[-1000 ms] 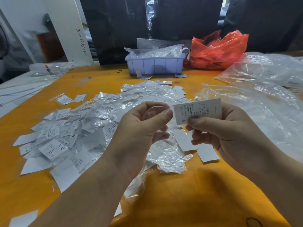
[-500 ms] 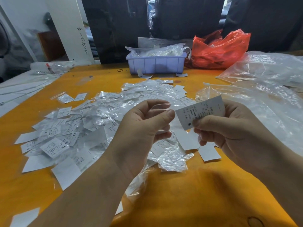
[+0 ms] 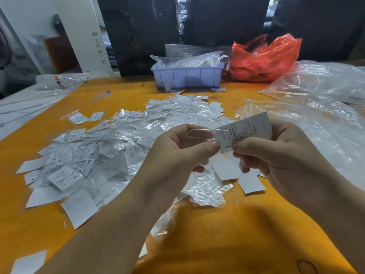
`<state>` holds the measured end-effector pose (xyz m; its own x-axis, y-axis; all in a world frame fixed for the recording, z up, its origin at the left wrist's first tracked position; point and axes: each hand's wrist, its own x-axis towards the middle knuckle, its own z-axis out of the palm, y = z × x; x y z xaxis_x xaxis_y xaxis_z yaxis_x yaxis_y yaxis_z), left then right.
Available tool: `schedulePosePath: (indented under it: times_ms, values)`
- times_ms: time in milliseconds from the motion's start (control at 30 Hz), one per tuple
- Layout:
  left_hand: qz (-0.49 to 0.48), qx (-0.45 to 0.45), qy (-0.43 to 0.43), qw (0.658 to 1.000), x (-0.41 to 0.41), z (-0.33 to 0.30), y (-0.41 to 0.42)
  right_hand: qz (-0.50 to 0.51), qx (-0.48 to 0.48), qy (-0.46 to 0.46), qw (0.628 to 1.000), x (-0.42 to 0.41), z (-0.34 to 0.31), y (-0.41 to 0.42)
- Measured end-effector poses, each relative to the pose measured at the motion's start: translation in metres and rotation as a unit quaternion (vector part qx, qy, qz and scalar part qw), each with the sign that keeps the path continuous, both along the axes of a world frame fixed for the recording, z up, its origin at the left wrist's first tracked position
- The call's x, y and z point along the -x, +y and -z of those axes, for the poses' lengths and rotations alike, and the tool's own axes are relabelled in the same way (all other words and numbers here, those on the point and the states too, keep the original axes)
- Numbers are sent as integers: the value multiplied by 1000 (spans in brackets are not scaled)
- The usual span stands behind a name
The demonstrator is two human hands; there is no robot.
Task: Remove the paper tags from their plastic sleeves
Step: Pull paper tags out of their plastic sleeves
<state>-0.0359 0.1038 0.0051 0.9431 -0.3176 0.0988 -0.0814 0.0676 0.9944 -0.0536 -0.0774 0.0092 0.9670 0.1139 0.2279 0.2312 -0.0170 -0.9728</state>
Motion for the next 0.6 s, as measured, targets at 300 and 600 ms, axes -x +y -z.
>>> schedulePosePath:
  times_ms: [300,600]
  values:
    - [-21,-1,-10,1000,1,-1,0,-25,-4,21,999,-2,4,0]
    - [-42,16,-3,999,0,-1,0,0,-31,-9,999,-4,1,-4]
